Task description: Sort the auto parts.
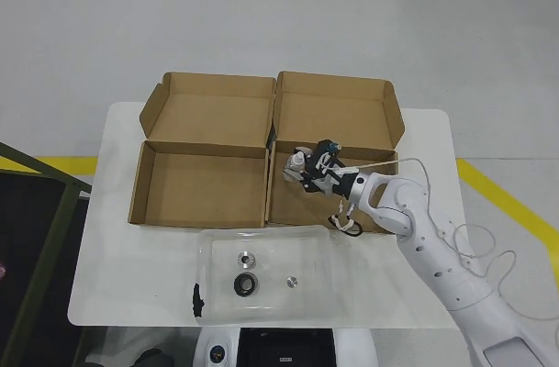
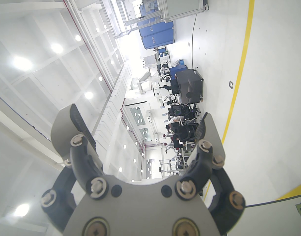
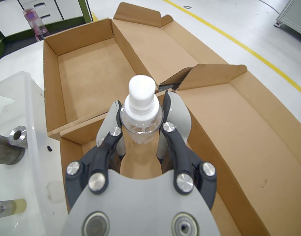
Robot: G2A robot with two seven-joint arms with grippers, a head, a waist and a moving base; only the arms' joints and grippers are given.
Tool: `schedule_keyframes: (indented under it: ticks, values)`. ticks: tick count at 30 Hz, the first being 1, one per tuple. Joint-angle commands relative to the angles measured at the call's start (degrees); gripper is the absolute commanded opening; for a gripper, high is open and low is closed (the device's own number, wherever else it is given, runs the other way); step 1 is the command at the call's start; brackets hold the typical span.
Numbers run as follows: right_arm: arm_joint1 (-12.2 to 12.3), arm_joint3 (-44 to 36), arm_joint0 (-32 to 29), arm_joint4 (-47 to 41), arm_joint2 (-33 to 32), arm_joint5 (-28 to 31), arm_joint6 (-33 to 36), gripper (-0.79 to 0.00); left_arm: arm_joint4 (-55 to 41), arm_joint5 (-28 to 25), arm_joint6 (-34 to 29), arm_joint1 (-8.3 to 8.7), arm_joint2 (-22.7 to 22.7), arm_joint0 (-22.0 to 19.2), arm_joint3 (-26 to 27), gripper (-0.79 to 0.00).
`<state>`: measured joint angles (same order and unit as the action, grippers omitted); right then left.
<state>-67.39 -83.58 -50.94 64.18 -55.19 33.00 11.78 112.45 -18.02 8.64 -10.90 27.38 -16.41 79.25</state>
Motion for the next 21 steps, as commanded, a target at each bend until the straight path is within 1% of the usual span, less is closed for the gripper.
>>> schedule_keyframes:
  ticks: [1,12,13,15,16,17,20,21]
  values:
    - [-0.32,1.38,0.97,0.22,0.67,-0.54,0.19,-0.785,0.00,0.00,0.00,0.00,0.00,0.00,0.00,0.000]
    - [-2.22,6.91,4.95,1.44,4.30,-3.07,0.16,-0.785,0.00,0.00,0.00,0.00,0.00,0.00,0.00,0.000]
    - [-2.39,7.36,5.21,1.46,4.58,-3.25,0.16,-0.757,0.00,0.00,0.00,0.00,0.00,0.00,0.00,0.000]
    - [-2.69,8.26,5.55,1.59,5.11,-3.53,0.02,-0.659,0.00,0.00,0.00,0.00,0.00,0.00,0.00,0.000]
    - [-2.83,8.70,5.69,1.73,5.33,-3.70,-0.05,-0.545,0.00,0.00,0.00,0.00,0.00,0.00,0.00,0.000]
    - [-2.95,9.07,5.81,1.86,5.52,-3.80,-0.22,-0.468,0.00,0.00,0.00,0.00,0.00,0.00,0.00,0.000]
    - [-3.24,9.96,6.08,2.09,5.83,-3.76,-0.64,-0.425,0.00,0.00,0.00,0.00,0.00,0.00,0.00,0.000]
    - [-3.30,10.12,6.12,2.15,5.85,-3.72,-0.74,-0.425,0.00,0.00,0.00,0.00,0.00,0.00,0.00,0.000]
